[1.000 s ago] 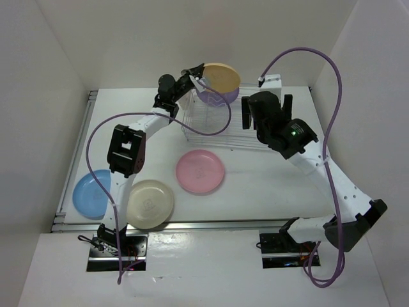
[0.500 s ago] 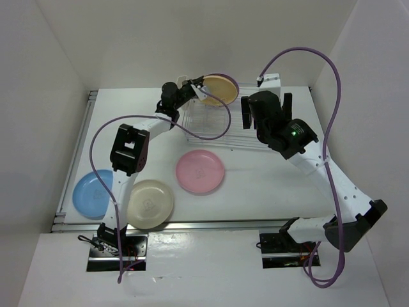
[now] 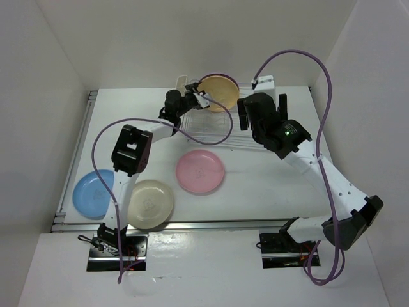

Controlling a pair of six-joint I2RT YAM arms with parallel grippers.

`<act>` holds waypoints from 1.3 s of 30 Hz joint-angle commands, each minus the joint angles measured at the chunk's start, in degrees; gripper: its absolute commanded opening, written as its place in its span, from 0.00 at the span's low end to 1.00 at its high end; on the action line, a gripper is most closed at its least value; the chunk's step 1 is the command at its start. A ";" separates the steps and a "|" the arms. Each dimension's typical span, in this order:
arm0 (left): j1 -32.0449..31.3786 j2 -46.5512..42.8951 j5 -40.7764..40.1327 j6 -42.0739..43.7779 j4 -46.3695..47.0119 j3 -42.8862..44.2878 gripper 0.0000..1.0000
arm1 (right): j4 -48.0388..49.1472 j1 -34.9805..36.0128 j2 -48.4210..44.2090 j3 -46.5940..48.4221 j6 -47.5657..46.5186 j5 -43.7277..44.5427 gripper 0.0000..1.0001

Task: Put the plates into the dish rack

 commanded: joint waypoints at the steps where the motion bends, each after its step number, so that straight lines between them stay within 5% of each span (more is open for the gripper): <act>1: -0.78 -3.08 -0.54 -1.67 2.57 -2.19 0.74 | 3.70 0.33 -1.37 -1.09 -0.78 0.94 1.00; 8: -1.39 -23.44 -9.32 -10.00 4.00 -17.55 0.74 | 8.96 0.33 -2.69 -8.55 -0.78 -2.92 1.00; 16: -3.06 -56.12 -15.39 -23.98 -32.27 -32.69 0.73 | 15.83 -0.81 -1.28 -12.26 -2.45 -9.78 1.00; 19: -3.06 -61.51 -15.40 -32.76 -49.28 -35.25 0.70 | 17.23 -0.81 -0.76 -12.26 -3.86 -11.36 1.00; 26: -2.98 -61.01 -11.80 -49.20 -65.98 -38.86 0.66 | 18.38 -0.81 -2.43 -13.32 -4.57 -11.45 1.00; 31: -2.97 -52.22 -10.91 -52.74 -64.41 -39.38 0.57 | 17.23 -0.81 -3.57 -13.32 -4.04 -12.51 1.00; 39: -2.97 -40.18 -9.33 -53.88 -63.71 -38.94 0.59 | 15.13 -0.81 -8.04 -14.63 -1.66 -10.48 1.00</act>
